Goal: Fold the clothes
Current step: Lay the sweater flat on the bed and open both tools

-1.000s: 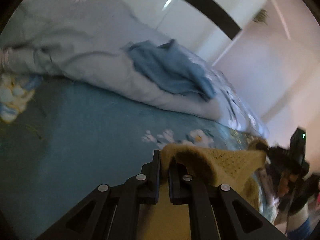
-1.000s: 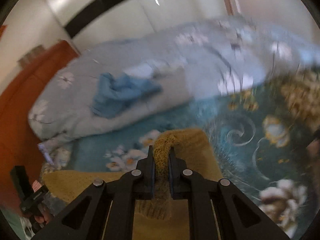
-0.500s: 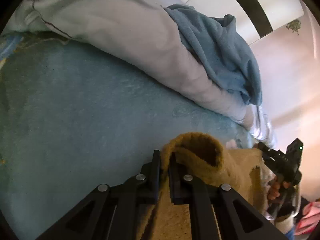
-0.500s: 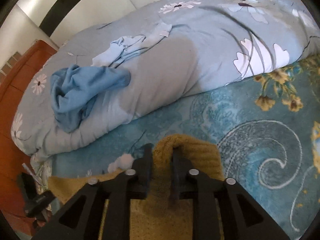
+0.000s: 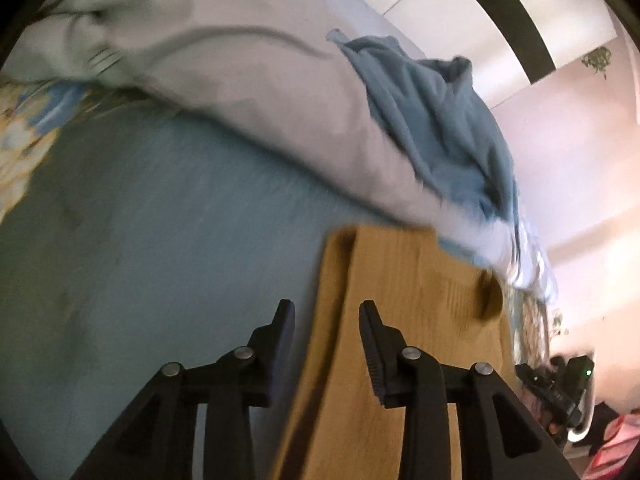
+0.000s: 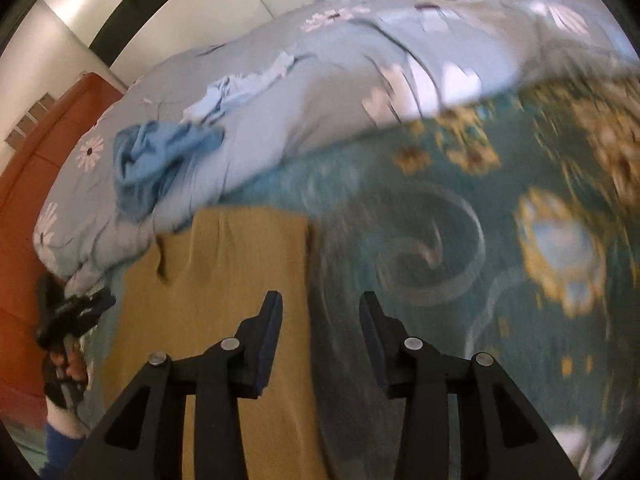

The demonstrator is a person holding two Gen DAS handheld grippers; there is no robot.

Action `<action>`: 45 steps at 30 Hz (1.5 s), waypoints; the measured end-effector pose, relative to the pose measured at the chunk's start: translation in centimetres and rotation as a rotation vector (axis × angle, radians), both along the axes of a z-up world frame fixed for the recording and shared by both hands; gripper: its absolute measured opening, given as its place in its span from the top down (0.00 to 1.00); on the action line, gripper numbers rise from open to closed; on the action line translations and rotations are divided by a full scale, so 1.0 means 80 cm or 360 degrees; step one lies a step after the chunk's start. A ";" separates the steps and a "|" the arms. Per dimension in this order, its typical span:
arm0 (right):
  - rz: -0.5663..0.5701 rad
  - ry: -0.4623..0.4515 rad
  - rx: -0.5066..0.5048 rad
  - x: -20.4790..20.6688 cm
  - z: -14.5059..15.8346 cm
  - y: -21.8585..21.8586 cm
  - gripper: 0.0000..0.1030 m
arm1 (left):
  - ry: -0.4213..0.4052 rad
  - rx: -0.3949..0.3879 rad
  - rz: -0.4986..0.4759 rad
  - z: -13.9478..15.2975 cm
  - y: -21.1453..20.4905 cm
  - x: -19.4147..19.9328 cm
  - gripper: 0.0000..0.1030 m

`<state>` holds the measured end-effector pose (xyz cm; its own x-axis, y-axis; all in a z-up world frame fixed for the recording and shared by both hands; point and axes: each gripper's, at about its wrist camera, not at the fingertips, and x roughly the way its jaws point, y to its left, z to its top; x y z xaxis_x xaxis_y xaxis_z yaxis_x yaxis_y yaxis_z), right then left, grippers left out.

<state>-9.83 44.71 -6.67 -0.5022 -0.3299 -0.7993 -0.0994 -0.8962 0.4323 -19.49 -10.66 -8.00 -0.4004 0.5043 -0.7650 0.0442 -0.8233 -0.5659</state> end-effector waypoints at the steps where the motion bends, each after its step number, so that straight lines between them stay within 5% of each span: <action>1: 0.0017 0.0000 0.0007 0.016 0.000 -0.002 0.60 | 0.0001 -0.0022 -0.0010 0.001 -0.002 0.016 0.60; 6: 0.0150 -0.0014 0.0082 0.099 0.000 -0.021 0.60 | 0.0048 -0.0122 -0.0032 0.009 -0.030 0.120 0.47; 9: 0.0171 -0.0028 0.0124 0.153 -0.005 -0.022 0.60 | 0.0014 -0.0065 -0.0008 -0.003 -0.051 0.180 0.47; 17: 0.0072 -0.0061 -0.0165 0.259 -0.030 -0.020 0.60 | -0.0022 0.0111 -0.0050 -0.025 -0.042 0.278 0.47; 21: 0.0084 -0.0036 -0.0152 0.304 -0.029 -0.034 0.61 | -0.0022 0.0137 -0.0066 -0.025 -0.032 0.306 0.49; 24: 0.0047 -0.0027 -0.0204 0.332 -0.032 -0.032 0.73 | -0.0022 0.0156 -0.0077 -0.025 -0.024 0.327 0.64; 26: 0.0015 -0.0027 -0.0217 0.345 -0.035 -0.032 0.88 | -0.0013 0.0160 -0.0071 -0.023 -0.022 0.337 0.88; 36: -0.0090 0.0063 -0.0201 0.352 -0.012 -0.014 0.90 | 0.0048 0.0108 -0.0034 -0.021 -0.021 0.355 0.90; 40: -0.0025 0.0037 -0.0151 0.347 -0.017 -0.022 0.89 | 0.0098 0.0087 -0.0099 -0.010 -0.018 0.352 0.84; 44: 0.0034 0.0081 -0.0034 0.340 0.002 -0.023 0.80 | 0.0179 -0.0017 -0.0168 0.014 -0.016 0.337 0.54; 45: 0.0037 0.0094 0.0033 0.337 0.010 -0.021 0.80 | 0.0220 -0.0051 -0.0185 0.023 -0.017 0.329 0.53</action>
<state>17.10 43.01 -5.90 -0.5410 -0.3255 -0.7755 -0.0536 -0.9069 0.4180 6.80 -11.98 -6.17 -0.4432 0.5297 -0.7232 -0.1287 -0.8360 -0.5334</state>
